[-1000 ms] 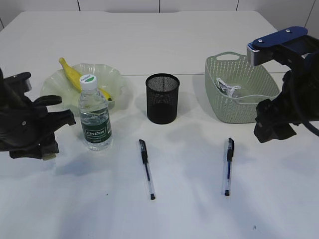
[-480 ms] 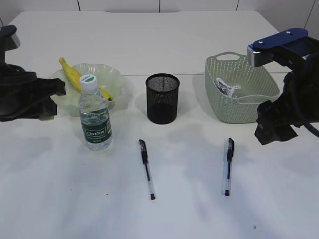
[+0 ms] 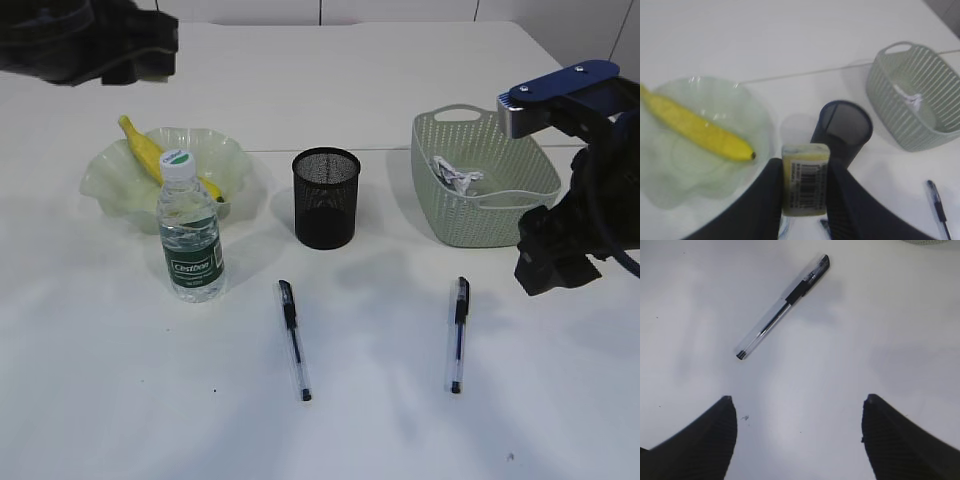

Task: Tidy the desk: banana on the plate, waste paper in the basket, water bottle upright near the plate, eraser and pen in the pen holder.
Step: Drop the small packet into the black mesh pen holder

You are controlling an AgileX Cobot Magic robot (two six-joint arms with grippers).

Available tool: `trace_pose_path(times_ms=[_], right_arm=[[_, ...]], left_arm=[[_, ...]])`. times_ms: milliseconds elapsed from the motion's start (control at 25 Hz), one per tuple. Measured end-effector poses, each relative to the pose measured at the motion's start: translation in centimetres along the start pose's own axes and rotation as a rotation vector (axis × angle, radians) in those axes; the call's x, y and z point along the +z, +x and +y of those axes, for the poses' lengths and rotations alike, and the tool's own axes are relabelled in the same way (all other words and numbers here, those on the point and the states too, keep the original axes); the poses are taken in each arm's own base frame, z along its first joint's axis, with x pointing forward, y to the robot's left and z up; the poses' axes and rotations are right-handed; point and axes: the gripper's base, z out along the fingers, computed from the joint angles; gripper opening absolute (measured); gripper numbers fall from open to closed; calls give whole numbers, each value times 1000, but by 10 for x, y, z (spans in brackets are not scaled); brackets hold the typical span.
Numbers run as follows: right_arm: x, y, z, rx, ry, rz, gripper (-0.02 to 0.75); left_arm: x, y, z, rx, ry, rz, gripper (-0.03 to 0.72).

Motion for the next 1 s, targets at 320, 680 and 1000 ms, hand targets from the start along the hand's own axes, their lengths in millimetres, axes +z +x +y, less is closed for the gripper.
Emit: trace_pose_path(times_ms=[320, 680, 1000], right_arm=[[0, 0, 0, 0, 0, 4, 580], [0, 1, 0, 0, 0, 6, 581], [-1, 1, 0, 0, 0, 4, 580]], left_arm=[[43, -5, -28, 58, 90, -42, 183], [106, -8, -48, 70, 127, -44, 183], [149, 8, -54, 71, 170, -62, 183]])
